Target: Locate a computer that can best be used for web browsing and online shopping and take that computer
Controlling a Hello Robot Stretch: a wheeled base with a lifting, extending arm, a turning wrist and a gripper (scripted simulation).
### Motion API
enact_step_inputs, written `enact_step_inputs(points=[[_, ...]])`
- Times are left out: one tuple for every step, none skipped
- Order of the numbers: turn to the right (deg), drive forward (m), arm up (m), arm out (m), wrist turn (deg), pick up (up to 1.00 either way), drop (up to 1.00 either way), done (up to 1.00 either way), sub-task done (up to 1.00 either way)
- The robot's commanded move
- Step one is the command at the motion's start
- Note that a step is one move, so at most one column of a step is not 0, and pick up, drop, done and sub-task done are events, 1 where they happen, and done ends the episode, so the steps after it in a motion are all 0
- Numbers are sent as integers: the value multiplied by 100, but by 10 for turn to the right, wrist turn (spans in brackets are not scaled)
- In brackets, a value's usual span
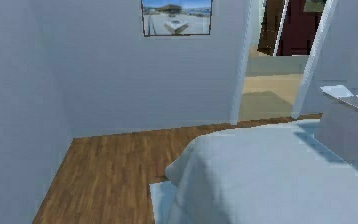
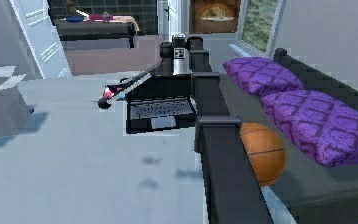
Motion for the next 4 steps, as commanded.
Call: enact_step_inputs(points=[[0,0,0,0,270,0,0,0,0],[0,0,-30,0,0,0,0,0,0],[0,0,10,0,0,0,0,0,0],[0,0,-10,0,0,0,0,0,0]])
